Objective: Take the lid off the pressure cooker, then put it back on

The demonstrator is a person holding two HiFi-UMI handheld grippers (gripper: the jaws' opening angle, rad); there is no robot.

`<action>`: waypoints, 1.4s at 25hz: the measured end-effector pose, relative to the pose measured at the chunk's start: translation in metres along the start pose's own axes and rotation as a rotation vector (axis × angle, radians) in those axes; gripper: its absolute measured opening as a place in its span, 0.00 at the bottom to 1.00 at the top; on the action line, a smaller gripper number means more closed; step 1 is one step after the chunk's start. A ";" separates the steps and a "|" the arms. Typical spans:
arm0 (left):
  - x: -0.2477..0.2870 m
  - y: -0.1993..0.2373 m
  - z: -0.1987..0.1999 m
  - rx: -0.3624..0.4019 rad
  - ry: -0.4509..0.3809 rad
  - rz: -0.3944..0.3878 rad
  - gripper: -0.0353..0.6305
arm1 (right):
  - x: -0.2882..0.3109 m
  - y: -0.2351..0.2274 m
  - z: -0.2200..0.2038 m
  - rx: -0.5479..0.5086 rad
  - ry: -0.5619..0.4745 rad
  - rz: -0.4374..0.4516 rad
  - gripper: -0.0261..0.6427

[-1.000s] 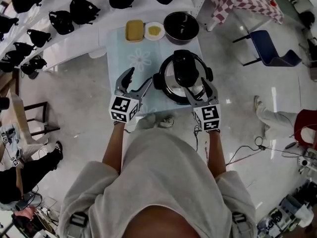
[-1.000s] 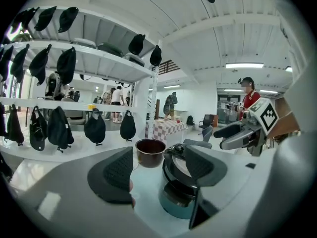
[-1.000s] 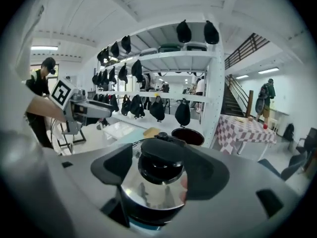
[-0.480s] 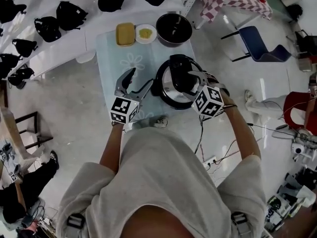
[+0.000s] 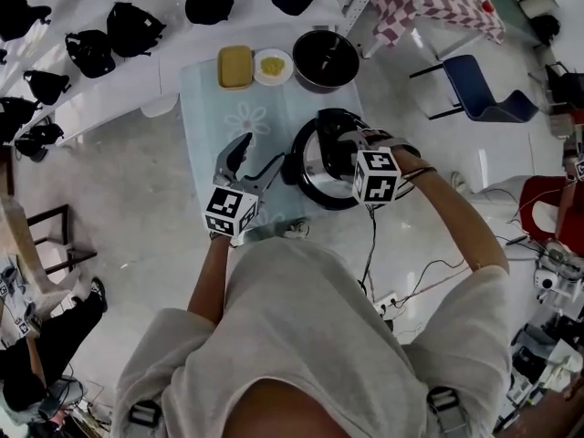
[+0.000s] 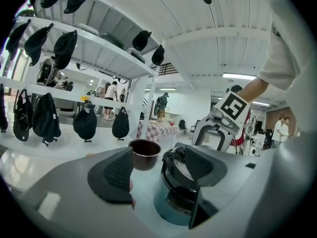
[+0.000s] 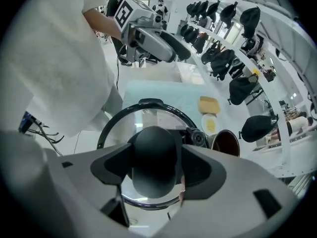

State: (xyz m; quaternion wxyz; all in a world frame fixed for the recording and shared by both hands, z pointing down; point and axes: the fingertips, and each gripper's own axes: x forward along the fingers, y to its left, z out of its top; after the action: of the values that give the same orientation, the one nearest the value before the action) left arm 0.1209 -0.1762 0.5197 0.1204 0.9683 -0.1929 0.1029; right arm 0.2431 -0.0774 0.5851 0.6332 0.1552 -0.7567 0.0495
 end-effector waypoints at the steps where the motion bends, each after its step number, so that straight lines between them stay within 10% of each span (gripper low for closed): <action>1: 0.000 -0.001 -0.001 0.000 0.001 -0.002 0.52 | 0.002 0.000 0.000 -0.004 0.007 0.016 0.49; 9: 0.000 0.002 -0.004 -0.018 0.003 0.007 0.52 | 0.015 0.007 0.004 -0.010 0.053 0.226 0.44; 24: 0.009 0.003 0.012 0.010 -0.013 -0.006 0.52 | 0.014 0.006 0.002 0.034 0.068 0.215 0.44; 35: 0.011 0.003 0.014 0.017 -0.020 -0.020 0.52 | 0.012 -0.015 0.000 0.520 0.045 0.143 0.44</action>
State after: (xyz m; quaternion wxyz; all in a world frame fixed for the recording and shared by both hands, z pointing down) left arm 0.1321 -0.1869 0.5096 0.1113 0.9722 -0.1834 0.0938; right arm 0.2462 -0.0936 0.5950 0.5837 0.2574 -0.7133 0.2904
